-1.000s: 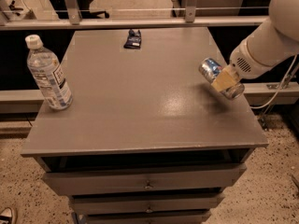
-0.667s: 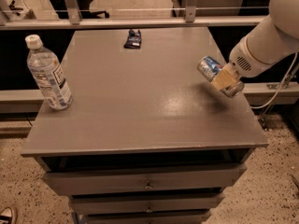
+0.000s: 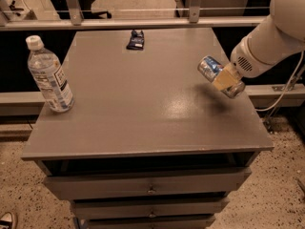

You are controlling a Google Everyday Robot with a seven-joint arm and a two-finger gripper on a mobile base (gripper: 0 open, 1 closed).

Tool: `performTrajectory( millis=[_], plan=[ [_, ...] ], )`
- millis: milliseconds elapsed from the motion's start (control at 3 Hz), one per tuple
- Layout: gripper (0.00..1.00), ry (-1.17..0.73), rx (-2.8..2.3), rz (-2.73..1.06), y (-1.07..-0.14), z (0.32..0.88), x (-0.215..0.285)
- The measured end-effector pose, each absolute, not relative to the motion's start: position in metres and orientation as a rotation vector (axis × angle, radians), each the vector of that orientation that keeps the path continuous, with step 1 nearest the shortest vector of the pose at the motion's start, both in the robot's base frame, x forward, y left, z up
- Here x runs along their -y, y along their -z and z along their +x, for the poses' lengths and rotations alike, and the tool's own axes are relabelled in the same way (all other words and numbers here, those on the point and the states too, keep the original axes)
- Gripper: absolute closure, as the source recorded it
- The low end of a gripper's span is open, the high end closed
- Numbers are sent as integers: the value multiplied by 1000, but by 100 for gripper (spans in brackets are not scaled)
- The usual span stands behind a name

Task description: Move redbull can near rxbar blueberry

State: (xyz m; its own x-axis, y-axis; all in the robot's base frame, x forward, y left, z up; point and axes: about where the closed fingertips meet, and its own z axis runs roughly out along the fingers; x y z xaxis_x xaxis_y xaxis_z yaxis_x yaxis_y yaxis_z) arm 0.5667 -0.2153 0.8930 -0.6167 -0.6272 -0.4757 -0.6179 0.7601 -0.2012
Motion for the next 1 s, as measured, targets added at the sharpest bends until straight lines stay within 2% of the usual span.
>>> performTrajectory(
  millis=[667, 1000],
  plan=[
    [100, 22, -2260, -1055, -913, 646, 158],
    [100, -6, -2139, -1164, -923, 700, 111]
  ],
)
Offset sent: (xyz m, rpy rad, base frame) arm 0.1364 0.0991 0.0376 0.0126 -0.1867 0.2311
